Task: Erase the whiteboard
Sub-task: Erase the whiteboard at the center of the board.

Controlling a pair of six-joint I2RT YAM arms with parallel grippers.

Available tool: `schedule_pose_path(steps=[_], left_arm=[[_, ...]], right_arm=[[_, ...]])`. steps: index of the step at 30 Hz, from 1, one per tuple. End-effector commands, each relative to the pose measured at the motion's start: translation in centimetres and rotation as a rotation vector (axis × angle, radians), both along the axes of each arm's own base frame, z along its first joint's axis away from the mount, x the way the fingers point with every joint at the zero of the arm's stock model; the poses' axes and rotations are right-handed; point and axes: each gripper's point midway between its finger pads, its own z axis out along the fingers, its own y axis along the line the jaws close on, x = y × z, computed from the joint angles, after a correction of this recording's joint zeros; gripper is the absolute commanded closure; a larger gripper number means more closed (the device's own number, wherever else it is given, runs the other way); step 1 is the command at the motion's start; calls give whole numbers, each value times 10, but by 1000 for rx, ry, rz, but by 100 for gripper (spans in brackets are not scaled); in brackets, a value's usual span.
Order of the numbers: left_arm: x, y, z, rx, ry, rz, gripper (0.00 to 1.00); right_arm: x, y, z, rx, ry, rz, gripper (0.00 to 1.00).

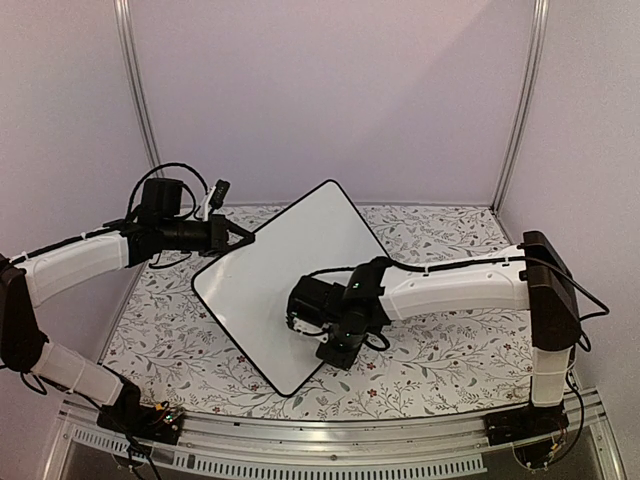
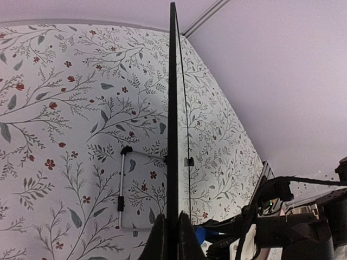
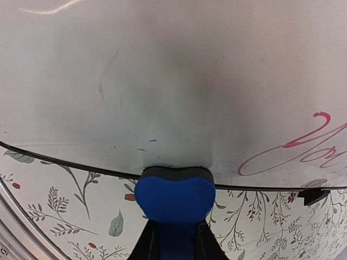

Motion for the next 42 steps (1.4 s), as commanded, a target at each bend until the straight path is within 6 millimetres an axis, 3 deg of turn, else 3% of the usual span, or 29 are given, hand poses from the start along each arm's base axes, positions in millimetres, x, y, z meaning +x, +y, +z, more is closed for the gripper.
schedule_pose_path(steps=[1, 8, 16, 23, 26, 36, 42], left_arm=[[9, 13, -9, 35, 3, 62, 100], [9, 13, -9, 35, 2, 63, 100], [8, 13, -8, 33, 1, 60, 100], [8, 13, -9, 34, 2, 60, 100], [8, 12, -9, 34, 2, 60, 100], [8, 12, -9, 33, 3, 58, 100], [8, 12, -8, 31, 2, 59, 100]], right_arm=[[33, 23, 20, 86, -121, -48, 93], [52, 33, 43, 134, -209, -78, 92], [37, 26, 25, 103, -128, -53, 92], [21, 31, 33, 166, -64, -14, 92], [30, 27, 36, 170, -111, -44, 92], [71, 36, 97, 422, -125, -147, 92], [83, 35, 96, 474, -56, -172, 92]])
